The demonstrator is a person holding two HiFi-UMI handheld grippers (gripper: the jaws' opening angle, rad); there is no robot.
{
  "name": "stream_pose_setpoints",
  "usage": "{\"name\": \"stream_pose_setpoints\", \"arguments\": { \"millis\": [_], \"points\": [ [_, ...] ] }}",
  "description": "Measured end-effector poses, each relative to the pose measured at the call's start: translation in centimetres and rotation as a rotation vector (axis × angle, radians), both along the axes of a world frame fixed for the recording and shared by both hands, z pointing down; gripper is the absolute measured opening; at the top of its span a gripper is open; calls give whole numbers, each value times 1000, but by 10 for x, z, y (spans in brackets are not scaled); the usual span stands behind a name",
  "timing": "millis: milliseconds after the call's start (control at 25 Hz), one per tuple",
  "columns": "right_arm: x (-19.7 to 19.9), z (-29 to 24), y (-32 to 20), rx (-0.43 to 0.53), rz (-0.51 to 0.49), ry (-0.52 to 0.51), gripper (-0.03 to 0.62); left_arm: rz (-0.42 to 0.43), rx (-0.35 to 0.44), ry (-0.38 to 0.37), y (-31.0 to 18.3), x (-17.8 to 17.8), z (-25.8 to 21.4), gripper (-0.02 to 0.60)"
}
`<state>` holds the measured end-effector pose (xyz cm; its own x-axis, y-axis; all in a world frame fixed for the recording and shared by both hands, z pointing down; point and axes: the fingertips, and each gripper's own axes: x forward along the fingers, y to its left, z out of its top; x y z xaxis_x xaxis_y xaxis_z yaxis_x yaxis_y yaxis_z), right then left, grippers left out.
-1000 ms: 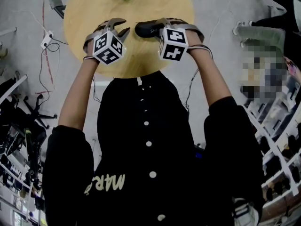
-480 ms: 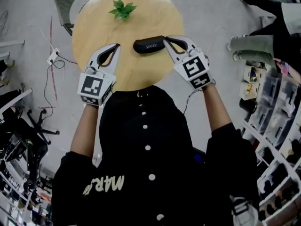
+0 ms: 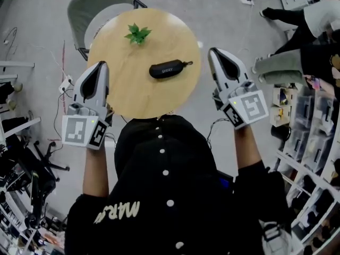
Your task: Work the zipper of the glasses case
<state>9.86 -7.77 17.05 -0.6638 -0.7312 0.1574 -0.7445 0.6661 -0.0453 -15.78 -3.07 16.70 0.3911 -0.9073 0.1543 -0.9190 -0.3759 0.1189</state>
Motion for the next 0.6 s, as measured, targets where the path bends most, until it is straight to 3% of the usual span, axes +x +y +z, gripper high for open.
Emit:
{"name": "stream_pose_setpoints", "arguments": {
  "millis": [280,600],
  "points": [
    [51,-58,13,89,219,-170,-6,-67,116,-22,20,-18,-54,3],
    [73,-77,48,232,334,-99,0,-127,190,-42,48,-35,-71,3]
  ]
}}
